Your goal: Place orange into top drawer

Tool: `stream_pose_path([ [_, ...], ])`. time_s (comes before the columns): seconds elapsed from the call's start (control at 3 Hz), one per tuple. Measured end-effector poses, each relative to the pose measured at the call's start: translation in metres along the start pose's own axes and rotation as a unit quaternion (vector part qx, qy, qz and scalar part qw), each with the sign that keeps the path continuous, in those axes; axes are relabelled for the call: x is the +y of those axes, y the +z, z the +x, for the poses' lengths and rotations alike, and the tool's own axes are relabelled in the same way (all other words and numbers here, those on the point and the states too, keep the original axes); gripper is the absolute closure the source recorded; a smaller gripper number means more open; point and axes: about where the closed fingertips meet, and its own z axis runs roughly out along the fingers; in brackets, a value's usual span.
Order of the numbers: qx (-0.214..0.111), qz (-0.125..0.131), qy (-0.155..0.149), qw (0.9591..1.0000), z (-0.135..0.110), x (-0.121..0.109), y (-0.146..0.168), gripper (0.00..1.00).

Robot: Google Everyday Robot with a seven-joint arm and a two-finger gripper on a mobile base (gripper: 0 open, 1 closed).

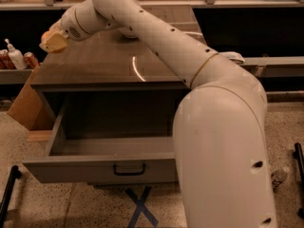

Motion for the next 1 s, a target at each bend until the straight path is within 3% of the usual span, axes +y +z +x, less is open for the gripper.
stream_pose_path([
  [0.33, -0.003, -0.011, 0.015, 0.9998, 0.017, 0.017, -0.012, 1.0],
  [1.0, -0.021, 0.017, 0.072, 0.997, 0.064, 0.072, -0.069, 1.0],
])
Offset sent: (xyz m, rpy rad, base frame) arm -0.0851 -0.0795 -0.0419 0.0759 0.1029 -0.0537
